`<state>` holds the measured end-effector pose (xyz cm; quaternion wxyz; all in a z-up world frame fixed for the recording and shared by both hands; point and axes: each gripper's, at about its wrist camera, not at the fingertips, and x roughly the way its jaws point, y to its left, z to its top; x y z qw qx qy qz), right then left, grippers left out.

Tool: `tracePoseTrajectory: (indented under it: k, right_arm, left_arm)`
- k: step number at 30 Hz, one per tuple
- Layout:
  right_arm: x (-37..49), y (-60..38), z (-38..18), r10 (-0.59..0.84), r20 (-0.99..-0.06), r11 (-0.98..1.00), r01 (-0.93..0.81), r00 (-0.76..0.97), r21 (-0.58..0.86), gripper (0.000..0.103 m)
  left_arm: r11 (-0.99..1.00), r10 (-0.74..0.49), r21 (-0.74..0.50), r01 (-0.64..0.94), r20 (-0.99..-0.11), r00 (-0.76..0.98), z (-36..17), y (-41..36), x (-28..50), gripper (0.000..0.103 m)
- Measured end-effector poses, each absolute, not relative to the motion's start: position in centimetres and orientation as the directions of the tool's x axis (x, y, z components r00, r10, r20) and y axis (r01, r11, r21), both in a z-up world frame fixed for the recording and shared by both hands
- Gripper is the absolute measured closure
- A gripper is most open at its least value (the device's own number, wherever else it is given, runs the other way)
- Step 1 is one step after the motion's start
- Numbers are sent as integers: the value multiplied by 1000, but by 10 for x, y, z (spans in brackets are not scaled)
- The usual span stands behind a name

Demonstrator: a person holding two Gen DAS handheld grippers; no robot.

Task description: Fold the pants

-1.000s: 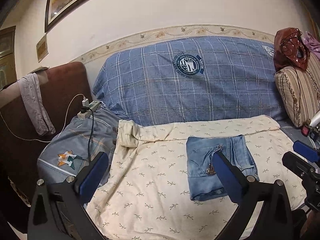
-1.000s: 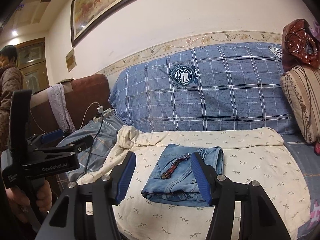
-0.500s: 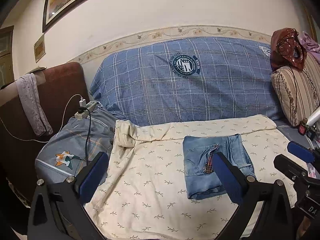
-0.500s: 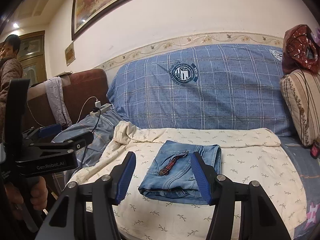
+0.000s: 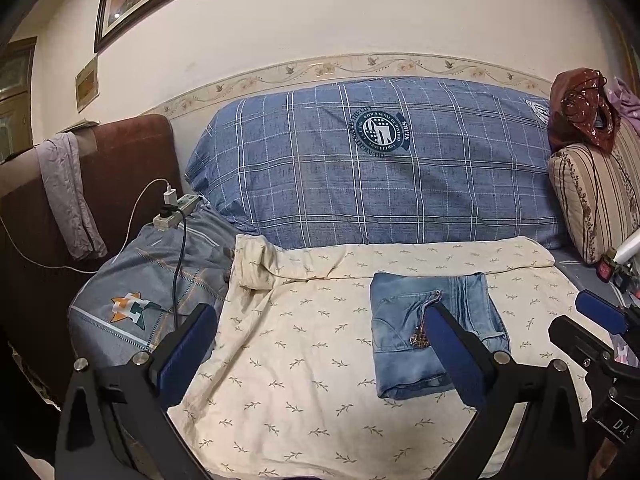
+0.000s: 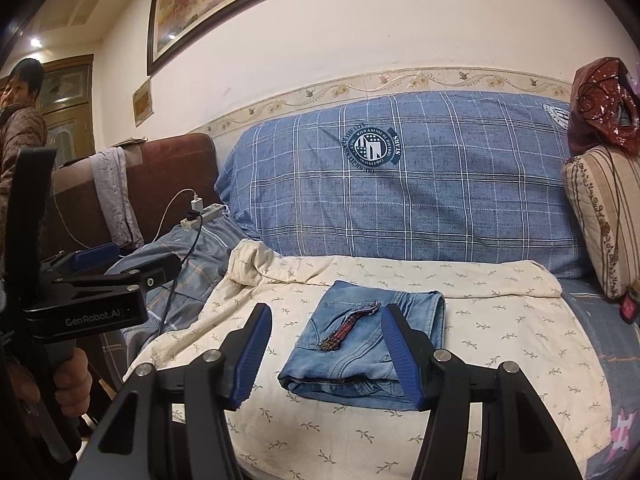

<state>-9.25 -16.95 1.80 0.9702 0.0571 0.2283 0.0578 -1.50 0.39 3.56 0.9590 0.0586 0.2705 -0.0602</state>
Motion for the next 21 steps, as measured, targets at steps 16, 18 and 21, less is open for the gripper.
tracePoseTrajectory:
  k: [16, 18, 21]
  right_arm:
    - [-88, -165, 13, 146, -451, 988, -102, 881, 119, 42]
    - [-88, -164, 13, 147, -452, 988, -104, 880, 118, 42]
    - [-87, -164, 11, 147, -455, 987, -104, 878, 119, 42]
  left_arm:
    - [984, -114, 54, 168, -533, 839, 33, 6, -14, 0]
    - [983, -132, 36, 179, -534, 835, 33, 7, -13, 0]
    - [982, -152, 16, 190, -532, 833, 32, 7, -12, 0]
